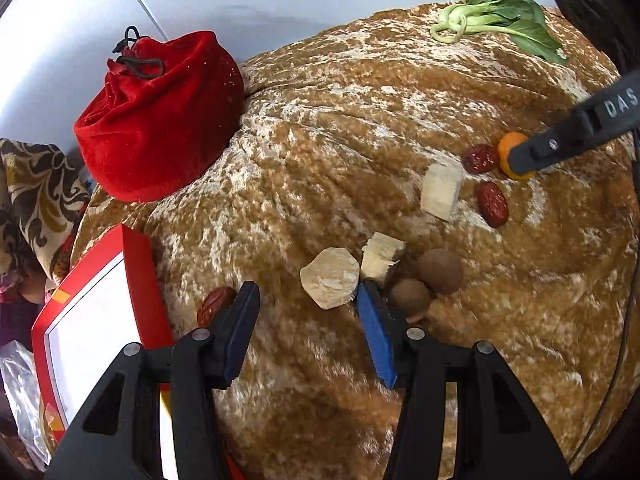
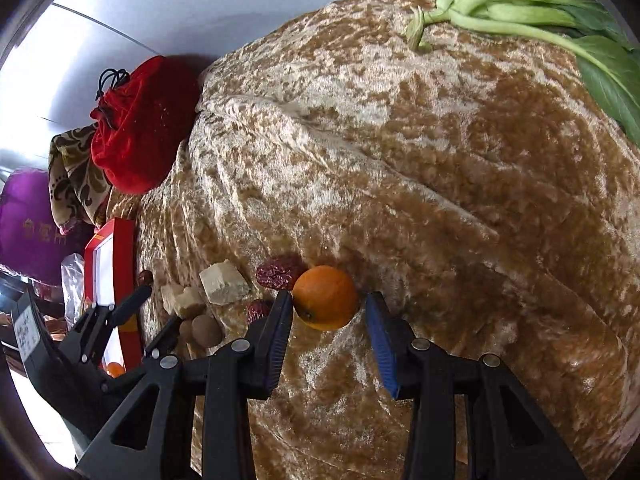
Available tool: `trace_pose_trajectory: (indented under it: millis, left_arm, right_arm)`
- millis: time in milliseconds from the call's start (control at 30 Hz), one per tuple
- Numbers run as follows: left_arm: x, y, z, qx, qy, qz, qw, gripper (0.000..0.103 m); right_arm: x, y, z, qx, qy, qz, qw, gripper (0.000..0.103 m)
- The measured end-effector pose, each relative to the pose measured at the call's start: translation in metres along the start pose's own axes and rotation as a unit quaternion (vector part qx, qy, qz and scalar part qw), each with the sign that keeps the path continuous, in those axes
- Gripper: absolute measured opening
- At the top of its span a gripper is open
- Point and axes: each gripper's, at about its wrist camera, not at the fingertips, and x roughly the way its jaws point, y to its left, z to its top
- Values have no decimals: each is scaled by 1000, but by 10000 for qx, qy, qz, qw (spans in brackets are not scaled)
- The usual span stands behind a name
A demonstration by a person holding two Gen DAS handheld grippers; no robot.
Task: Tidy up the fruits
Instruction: 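Grasp a pale irregular chunk with the left tool while the right tool holds its mandarin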
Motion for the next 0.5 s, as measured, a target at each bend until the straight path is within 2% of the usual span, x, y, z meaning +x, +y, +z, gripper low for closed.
trace_pose_trajectory:
  millis: [333,500]
  left_arm:
    - [9,7,6,-304,102,-75,9995,50]
    - [11,9,8,-493,163,-306,9982,35]
  right_arm:
    - [1,1,0,-33,36,-27,10000,40]
    - [3,1,0,-15,88,5,10000,40]
